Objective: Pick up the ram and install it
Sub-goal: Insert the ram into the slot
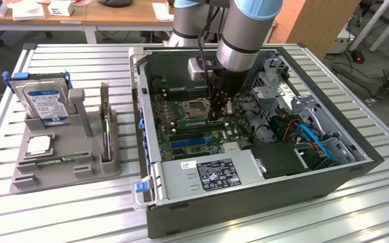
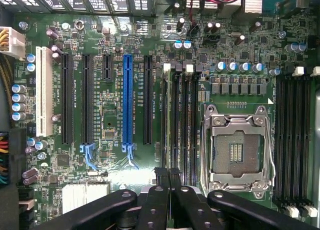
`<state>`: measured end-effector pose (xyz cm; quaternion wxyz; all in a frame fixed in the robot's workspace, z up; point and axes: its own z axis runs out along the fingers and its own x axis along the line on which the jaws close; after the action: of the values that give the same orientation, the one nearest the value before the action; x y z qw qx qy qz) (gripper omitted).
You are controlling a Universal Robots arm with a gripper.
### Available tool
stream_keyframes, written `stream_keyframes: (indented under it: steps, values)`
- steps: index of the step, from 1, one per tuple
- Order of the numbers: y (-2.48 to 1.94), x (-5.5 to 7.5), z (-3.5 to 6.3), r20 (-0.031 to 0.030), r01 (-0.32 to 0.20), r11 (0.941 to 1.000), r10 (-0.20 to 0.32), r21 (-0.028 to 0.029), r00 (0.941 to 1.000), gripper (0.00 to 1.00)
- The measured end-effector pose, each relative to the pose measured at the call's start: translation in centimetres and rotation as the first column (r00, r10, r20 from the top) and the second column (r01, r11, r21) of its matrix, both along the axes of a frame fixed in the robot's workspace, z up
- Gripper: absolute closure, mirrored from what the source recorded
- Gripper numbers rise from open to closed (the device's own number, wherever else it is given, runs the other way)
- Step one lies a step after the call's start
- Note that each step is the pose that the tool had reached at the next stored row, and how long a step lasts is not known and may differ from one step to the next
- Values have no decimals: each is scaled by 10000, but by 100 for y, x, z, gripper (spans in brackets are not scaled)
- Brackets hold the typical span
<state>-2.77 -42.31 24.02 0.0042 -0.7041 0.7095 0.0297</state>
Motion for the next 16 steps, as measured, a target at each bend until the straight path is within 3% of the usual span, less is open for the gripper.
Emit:
stream_keyframes:
  steps: [16]
  values:
    - [2,-4,-10,8,157,9999,-157,0,9999,90]
